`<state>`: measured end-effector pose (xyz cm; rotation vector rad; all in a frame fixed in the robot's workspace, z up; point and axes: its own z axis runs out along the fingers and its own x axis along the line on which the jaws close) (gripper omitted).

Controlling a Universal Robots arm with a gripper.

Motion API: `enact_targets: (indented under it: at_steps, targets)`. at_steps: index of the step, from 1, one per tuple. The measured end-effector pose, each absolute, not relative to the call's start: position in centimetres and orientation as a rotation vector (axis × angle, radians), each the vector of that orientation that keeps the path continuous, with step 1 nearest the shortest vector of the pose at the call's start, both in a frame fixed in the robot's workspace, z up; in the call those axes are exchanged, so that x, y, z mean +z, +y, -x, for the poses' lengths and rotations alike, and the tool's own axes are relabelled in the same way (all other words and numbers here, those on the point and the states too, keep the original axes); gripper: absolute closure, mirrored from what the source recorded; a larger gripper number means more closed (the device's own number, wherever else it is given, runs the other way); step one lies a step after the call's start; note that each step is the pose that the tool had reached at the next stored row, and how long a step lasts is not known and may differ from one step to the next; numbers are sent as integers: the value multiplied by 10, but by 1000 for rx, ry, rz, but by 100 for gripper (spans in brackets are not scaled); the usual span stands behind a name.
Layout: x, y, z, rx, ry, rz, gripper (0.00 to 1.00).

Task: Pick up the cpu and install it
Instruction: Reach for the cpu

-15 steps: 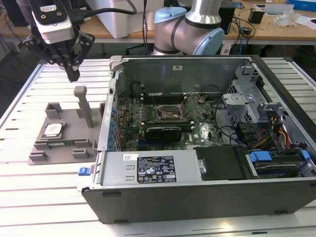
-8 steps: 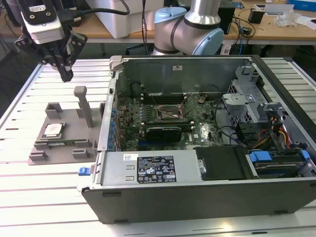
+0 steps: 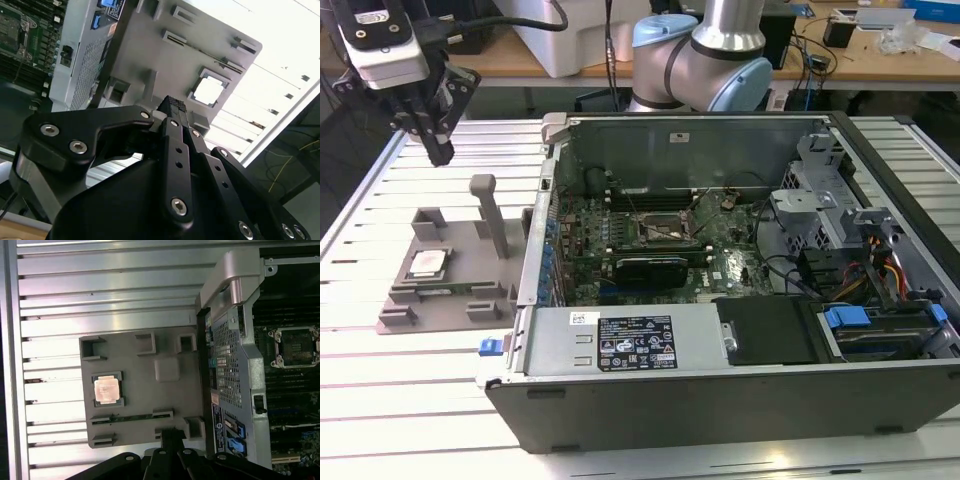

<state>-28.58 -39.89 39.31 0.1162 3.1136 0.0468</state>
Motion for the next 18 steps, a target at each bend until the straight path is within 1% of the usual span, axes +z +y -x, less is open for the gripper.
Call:
enact_targets:
  at_steps: [10,18]
  targets:
    - [392,-396,314,47,3114,-116,89]
    - [390,-381,346,47,3114,-116,89]
